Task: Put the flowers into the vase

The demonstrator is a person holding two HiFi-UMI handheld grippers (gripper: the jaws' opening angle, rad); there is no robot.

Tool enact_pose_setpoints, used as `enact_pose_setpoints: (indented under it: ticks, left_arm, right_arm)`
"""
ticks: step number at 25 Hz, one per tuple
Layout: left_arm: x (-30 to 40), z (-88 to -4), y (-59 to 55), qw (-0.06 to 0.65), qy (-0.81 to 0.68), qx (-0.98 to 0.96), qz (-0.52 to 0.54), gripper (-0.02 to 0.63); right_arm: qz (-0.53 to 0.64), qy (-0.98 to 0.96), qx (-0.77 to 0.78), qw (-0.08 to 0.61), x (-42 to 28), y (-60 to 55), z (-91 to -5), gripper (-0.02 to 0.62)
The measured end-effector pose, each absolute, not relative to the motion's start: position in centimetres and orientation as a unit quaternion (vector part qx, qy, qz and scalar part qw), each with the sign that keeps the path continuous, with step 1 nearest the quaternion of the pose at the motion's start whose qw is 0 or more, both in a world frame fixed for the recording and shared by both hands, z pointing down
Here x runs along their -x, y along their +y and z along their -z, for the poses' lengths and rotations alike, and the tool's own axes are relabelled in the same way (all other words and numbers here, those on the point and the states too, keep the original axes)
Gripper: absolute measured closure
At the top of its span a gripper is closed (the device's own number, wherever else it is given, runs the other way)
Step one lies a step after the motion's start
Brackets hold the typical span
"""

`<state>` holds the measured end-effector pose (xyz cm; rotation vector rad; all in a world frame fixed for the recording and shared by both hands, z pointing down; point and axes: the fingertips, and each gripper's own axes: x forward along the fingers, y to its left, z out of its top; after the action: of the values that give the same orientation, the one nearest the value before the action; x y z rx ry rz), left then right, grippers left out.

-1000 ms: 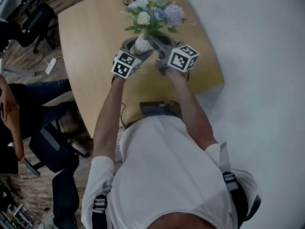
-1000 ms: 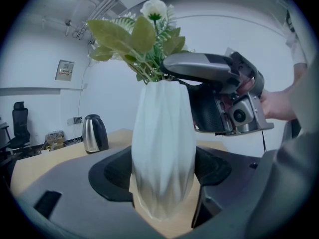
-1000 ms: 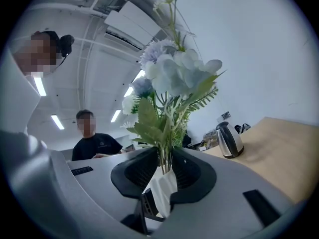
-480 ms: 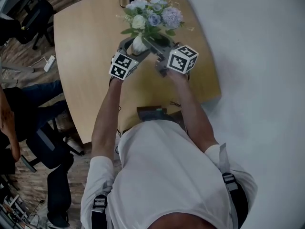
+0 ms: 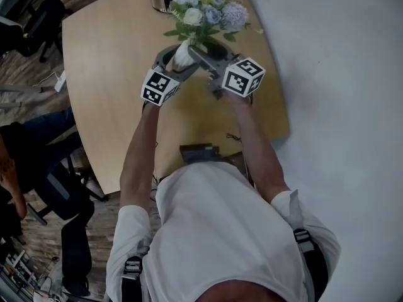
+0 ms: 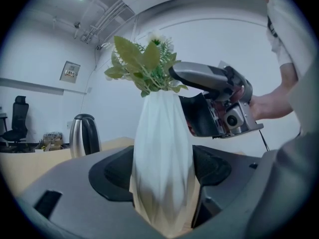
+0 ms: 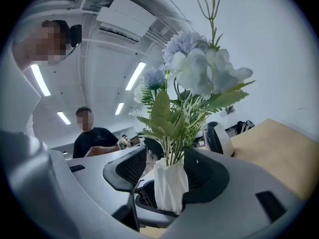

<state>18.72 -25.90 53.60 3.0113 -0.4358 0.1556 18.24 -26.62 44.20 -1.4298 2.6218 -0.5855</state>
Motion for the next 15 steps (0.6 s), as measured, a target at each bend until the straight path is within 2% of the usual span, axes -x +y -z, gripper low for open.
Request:
enact_pose_setpoints:
  ticks: [7, 11, 15]
  left_arm:
    - [-19.5, -54.6, -26.7, 0.047, -0.145, -0.988, -0.023, 0.252]
    - [-19.2, -55.2, -27.0, 0.042, -0.142, -0.989, -0.020, 0.252]
    - [-19.2, -55.6, -27.4, 0.041, -0.136, -0.990, -0.019, 0.252]
  right_arm:
    - [0.185, 0.861, 0.472, 0.042, -19.8, -27.2, -46.0, 0.378]
    - [0.210, 0.865, 0.457, 0.004, -19.1, -27.3, -49.2, 0.318]
    - [0.218, 0.870, 0.441, -0.035, -17.9, -28.5, -51.8, 0.311]
